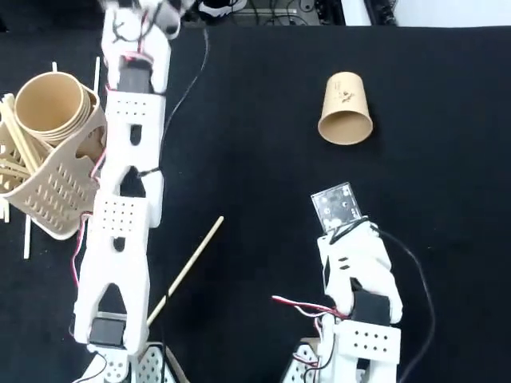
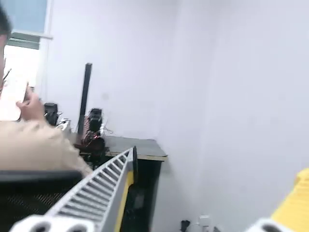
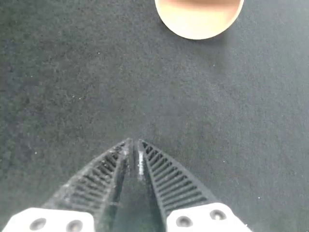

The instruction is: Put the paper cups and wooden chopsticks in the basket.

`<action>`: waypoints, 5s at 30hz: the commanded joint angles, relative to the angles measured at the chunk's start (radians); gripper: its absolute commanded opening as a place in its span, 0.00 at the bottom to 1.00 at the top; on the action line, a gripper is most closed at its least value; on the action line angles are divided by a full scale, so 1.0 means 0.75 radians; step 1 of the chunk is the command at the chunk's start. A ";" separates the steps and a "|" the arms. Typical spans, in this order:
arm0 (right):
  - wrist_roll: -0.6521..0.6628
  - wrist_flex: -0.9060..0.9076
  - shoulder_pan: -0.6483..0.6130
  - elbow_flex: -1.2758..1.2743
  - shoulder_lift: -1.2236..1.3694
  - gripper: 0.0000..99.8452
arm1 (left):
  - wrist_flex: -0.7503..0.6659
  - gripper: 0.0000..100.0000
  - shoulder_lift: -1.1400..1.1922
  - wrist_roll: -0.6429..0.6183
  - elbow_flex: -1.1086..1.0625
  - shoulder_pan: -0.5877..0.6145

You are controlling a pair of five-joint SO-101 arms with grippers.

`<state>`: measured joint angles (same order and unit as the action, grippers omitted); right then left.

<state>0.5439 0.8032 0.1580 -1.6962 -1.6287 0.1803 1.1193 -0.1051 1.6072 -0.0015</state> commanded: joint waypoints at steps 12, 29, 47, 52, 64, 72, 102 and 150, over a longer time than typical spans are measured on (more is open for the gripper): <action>0.256 0.055 0.065 0.105 -0.034 0.02 | 1.381 0.47 -1.099 -0.023 0.073 -0.130; 0.319 0.063 0.207 0.377 -0.019 0.13 | 2.111 0.47 -1.786 -0.155 0.062 -0.075; 0.518 0.123 0.010 1.380 1.413 0.28 | 2.111 0.47 -2.209 -0.182 -0.915 0.273; 0.599 0.102 0.002 1.605 1.754 0.36 | 2.101 0.47 -2.463 -0.190 -1.382 0.281; 0.483 -0.325 -0.029 1.969 2.442 0.36 | 1.751 0.48 -2.883 -0.190 -2.307 0.271; 0.407 -0.689 -0.012 2.155 2.781 0.24 | 1.377 0.48 -3.179 -0.190 -2.861 0.271; 0.031 0.837 0.053 2.675 1.942 0.01 | 1.813 0.47 -3.795 -0.151 -3.006 0.723; -0.113 1.121 -0.188 2.785 1.926 0.01 | 2.107 0.19 -2.236 -0.133 -1.736 1.210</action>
<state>0.4626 1.6625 0.0292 0.3844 -0.1450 1.7530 -0.3506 -0.1926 0.2923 0.9314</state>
